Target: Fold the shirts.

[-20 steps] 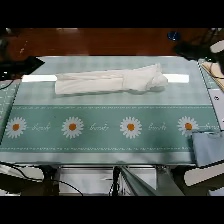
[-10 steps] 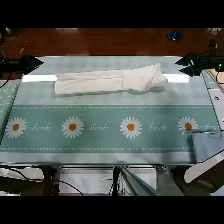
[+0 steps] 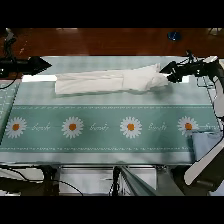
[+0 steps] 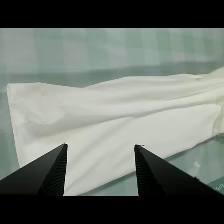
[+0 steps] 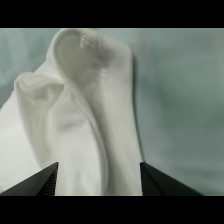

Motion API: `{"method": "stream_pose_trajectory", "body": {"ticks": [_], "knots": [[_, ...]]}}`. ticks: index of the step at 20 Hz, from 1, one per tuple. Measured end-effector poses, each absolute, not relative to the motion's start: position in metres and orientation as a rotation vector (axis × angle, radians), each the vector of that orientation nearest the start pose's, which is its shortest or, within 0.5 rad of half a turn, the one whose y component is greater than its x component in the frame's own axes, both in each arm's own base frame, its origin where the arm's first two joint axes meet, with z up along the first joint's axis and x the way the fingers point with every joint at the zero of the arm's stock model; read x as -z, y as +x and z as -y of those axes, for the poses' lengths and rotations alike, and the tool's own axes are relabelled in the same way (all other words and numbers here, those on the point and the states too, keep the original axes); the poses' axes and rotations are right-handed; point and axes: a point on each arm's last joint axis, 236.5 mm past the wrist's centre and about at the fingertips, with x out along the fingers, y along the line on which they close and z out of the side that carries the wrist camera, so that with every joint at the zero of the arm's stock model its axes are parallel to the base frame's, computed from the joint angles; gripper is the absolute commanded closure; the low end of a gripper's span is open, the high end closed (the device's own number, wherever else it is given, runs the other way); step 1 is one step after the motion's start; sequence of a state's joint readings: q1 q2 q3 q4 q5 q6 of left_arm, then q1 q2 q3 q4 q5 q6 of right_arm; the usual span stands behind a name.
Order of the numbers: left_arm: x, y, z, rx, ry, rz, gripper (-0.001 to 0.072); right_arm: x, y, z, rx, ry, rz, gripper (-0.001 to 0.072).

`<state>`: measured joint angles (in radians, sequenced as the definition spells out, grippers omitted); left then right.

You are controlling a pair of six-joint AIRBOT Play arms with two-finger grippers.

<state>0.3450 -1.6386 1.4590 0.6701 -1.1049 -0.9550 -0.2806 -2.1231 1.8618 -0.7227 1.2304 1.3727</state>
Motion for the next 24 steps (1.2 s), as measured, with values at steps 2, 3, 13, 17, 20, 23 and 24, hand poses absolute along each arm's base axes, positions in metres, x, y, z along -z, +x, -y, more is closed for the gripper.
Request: {"method": "stream_pose_trajectory", "body": {"ticks": [2, 3, 13, 17, 20, 23, 24], "knots": [[-0.042, 0.512, -0.006, 0.438, -0.477, -0.894, 0.0215, 0.085, 0.566, -0.028, -0.338, 0.825, -1.212, 0.0129], [-0.042, 0.511, -0.004, 0.442, -0.476, -0.896, 0.0215, 0.088, 0.569, -0.037, -0.343, 0.831, -1.212, 0.0129], [-0.04, 0.506, 0.004, 0.466, -0.464, -0.92, 0.0215, 0.093, 0.579, -0.104, -0.438, 0.912, -1.198, 0.0695], [-0.039, 0.503, 0.008, 0.481, -0.464, -0.932, 0.0216, 0.062, 0.579, -0.111, -0.501, 0.885, -1.157, 0.0695], [-0.039, 0.503, 0.016, 0.497, -0.458, -0.938, 0.0271, 0.028, 0.578, -0.109, -0.525, 0.822, -1.11, 0.0695], [-0.039, 0.5, 0.039, 0.541, -0.44, -0.954, 0.0343, 0.0, 0.572, -0.102, -0.524, 0.738, -1.088, 0.0696], [-0.039, 0.499, 0.049, 0.559, -0.432, -0.96, 0.0542, -0.008, 0.569, -0.1, -0.519, 0.716, -1.088, 0.0695]]}}
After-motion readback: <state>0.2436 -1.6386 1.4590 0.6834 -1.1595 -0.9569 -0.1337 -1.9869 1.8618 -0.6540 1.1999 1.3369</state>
